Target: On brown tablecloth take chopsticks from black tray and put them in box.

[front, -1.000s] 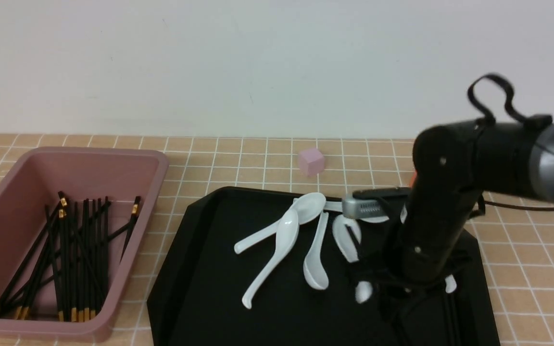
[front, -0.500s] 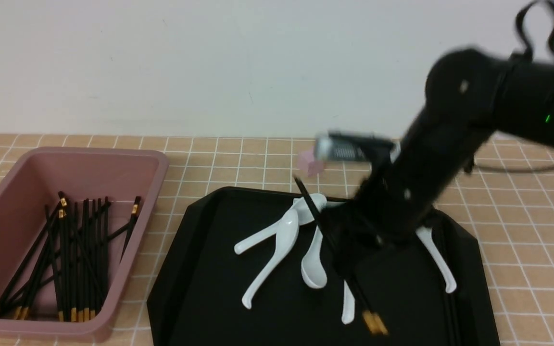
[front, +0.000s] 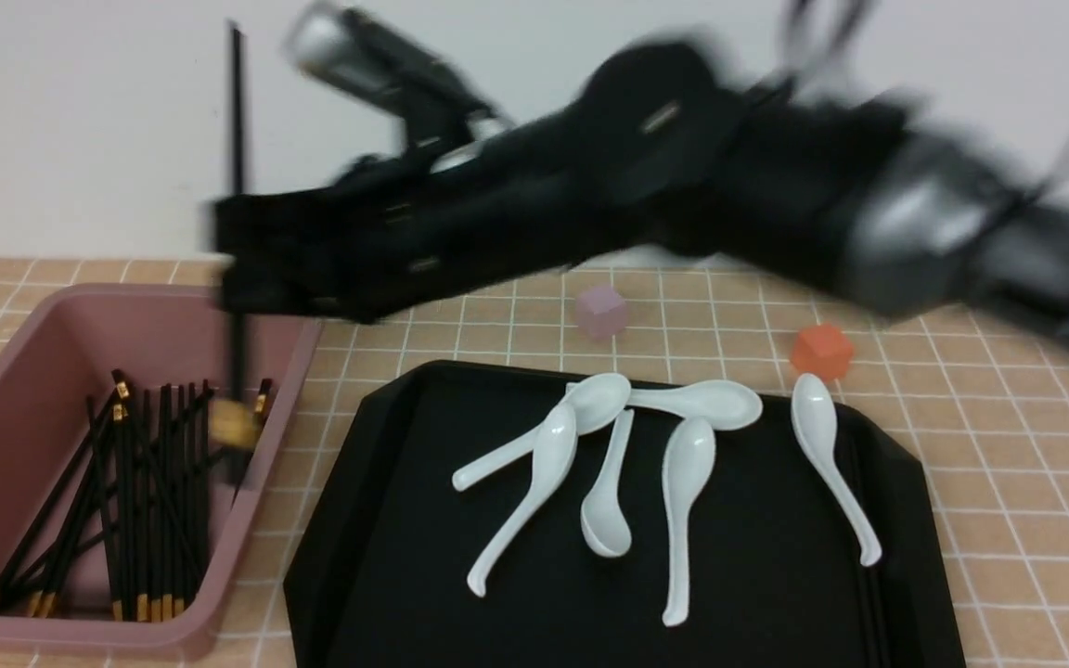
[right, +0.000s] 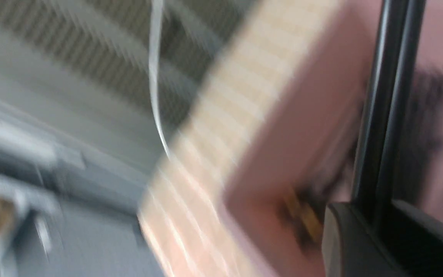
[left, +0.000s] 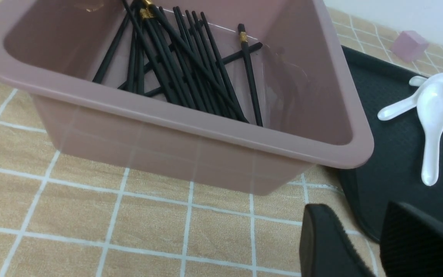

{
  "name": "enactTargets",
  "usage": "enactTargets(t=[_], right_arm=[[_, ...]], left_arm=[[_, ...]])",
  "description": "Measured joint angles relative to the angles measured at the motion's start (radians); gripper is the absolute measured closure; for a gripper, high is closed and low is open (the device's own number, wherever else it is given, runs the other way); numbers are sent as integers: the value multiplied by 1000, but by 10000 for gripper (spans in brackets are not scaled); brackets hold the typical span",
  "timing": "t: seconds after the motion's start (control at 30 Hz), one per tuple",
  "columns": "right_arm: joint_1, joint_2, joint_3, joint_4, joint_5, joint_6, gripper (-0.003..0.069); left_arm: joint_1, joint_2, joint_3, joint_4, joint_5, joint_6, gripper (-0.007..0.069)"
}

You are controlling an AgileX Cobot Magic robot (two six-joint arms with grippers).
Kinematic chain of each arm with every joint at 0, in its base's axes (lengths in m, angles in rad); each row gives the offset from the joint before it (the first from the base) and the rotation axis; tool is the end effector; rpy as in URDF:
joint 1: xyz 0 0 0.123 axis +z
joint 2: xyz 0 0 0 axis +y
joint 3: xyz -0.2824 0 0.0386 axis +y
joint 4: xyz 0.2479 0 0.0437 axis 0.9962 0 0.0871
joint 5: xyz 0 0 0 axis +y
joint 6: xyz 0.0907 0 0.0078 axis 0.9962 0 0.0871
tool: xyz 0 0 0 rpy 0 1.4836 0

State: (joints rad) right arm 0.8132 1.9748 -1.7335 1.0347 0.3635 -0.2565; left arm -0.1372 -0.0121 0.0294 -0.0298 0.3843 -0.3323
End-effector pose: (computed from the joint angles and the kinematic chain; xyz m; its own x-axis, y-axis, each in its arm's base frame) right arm 0.3090 0.3673 0.3212 -0.7758 0.1223 -0.6191 -0.4934 0.4941 0.7159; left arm 0.0517 -0.0082 0.1693 -0.3385 -0.3088 -0.8889 0.0300 0.9406 -0.3382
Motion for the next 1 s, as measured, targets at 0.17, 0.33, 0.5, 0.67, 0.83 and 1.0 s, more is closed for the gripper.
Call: enactTargets(t=[0.17,0.33,0.5,0.67,0.83,1.0], right_arm=[[70,114,0,236,-243,-183,525],[101,214,0,432,-377,-376,525],[99,254,0,503,-402,-445,480],[99,257,0,506,-352,-525,361],[99,252,0,506,-269,-621,300],[77,200,0,458,-173,-657,342]], left_arm=[[0,0,0,0,0,0,386],[0,0,0,0,0,0,386],[0,0,0,0,0,0,386],[0,0,0,0,0,0,386],[0,0,0,0,0,0,386],[0,0,0,0,0,0,386]])
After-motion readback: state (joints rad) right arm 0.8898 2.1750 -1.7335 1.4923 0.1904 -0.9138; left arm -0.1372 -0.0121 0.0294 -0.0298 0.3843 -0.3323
